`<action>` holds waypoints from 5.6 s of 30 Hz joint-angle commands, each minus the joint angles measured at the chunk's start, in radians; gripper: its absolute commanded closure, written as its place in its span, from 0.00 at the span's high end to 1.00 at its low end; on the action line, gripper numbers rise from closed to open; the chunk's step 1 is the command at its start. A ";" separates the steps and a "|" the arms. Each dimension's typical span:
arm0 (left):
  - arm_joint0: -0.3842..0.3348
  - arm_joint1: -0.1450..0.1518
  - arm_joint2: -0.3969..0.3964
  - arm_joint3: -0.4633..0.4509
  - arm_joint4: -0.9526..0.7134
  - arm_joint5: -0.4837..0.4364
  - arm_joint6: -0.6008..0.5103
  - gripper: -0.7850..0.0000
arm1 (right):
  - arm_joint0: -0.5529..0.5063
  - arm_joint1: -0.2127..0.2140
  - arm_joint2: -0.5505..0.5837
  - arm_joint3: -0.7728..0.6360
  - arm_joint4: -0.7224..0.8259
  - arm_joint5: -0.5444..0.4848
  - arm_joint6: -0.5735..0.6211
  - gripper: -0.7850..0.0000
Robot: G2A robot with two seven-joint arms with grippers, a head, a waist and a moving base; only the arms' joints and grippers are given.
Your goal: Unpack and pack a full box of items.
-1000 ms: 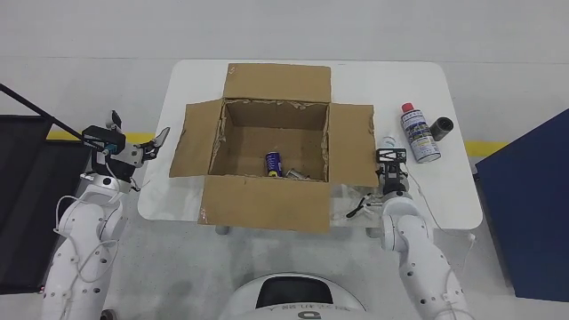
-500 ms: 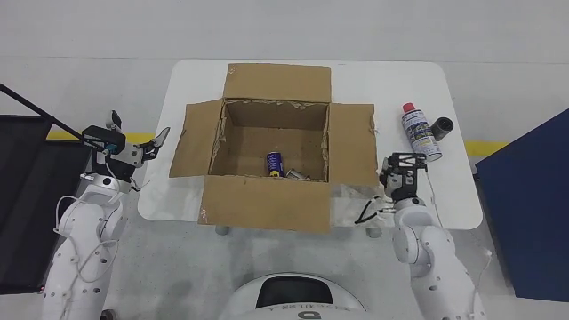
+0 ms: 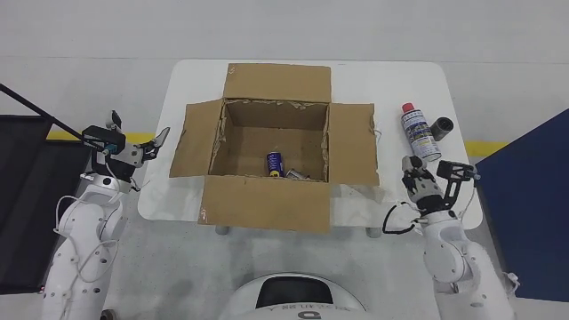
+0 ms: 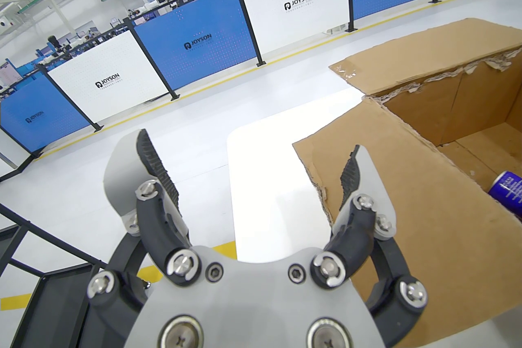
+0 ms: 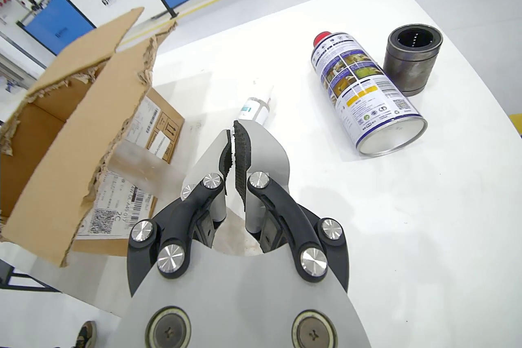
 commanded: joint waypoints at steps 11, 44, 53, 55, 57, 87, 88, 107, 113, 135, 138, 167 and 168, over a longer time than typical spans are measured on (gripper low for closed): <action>0.000 0.000 0.000 0.000 0.000 0.000 0.000 1.00 | -0.028 -0.004 0.064 0.002 0.234 -0.088 -0.066 1.00; 0.000 0.000 0.000 0.000 0.000 0.000 0.000 1.00 | 0.231 -0.025 -0.354 0.080 -0.349 0.241 0.086 1.00; 0.000 0.000 0.000 0.000 0.000 0.000 0.000 1.00 | 0.385 -0.049 -0.422 0.195 -0.391 0.484 0.195 1.00; 0.000 0.000 0.000 0.000 0.000 0.000 0.000 1.00 | 0.427 -0.056 -0.450 0.236 -0.422 0.541 0.221 1.00; 0.000 0.000 0.000 0.000 0.000 0.000 0.000 1.00 | 0.457 -0.063 -0.473 0.266 -0.435 0.576 0.244 1.00; 0.000 0.000 0.000 0.000 0.000 0.000 0.000 1.00 | 0.588 -0.091 -0.457 0.463 -0.468 0.723 0.476 0.69; 0.000 0.000 0.000 0.000 0.000 0.000 0.000 1.00 | 0.590 -0.091 -0.457 0.466 -0.469 0.723 0.480 0.64; 0.000 0.000 0.000 0.000 0.000 0.000 0.000 1.00 | 0.596 -0.100 -0.422 0.462 -0.447 0.698 0.478 0.00; 0.000 0.000 0.000 0.000 0.000 0.000 0.000 1.00 | 0.519 -0.096 -0.362 0.350 -0.370 0.654 0.406 0.00; 0.000 0.000 0.000 0.000 0.000 0.000 0.000 1.00 | 0.114 -0.085 -0.080 -0.103 0.365 0.066 0.130 0.00; 0.000 0.000 0.000 0.000 0.000 0.000 0.000 1.00 | 0.093 -0.081 -0.053 -0.116 0.436 0.028 0.169 0.00; 0.000 0.000 0.000 0.000 0.000 0.000 0.000 1.00 | 0.518 -0.068 -0.383 -0.007 0.476 0.218 0.672 0.00; 0.000 0.000 0.000 0.000 0.000 0.000 0.000 1.00 | 0.565 -0.071 -0.419 0.031 0.457 0.248 0.697 0.00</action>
